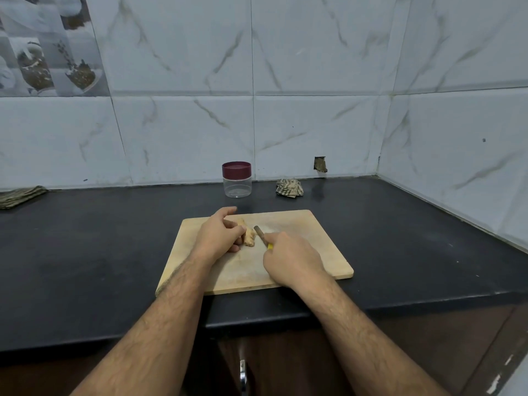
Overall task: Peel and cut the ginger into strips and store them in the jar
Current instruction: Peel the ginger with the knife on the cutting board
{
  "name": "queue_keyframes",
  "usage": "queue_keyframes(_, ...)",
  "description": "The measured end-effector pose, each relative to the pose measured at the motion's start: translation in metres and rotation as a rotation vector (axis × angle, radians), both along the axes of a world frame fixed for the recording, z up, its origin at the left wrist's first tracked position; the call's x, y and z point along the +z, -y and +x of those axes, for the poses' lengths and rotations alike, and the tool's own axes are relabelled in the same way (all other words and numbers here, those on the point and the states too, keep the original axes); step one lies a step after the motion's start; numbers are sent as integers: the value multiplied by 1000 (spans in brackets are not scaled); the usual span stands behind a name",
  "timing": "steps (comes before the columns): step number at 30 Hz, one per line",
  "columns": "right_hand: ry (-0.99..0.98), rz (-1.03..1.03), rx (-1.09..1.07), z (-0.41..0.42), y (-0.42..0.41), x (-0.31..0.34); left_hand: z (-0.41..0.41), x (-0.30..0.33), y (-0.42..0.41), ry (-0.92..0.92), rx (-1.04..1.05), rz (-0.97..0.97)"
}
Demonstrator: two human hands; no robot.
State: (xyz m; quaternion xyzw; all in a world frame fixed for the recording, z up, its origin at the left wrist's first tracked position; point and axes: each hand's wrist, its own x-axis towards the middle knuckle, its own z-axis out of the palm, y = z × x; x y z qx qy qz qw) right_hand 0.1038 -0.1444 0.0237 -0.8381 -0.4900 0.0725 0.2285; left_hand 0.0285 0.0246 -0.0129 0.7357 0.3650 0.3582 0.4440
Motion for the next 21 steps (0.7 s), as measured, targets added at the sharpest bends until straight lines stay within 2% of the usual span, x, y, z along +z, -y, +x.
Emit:
queue_keyframes(11,15,-12,2,-2,-1,2,-1,-2,2,-141,74,163)
queue_keyframes(21,58,-42,19,-1,-5,8,-1,-7,-7,-132,45,171)
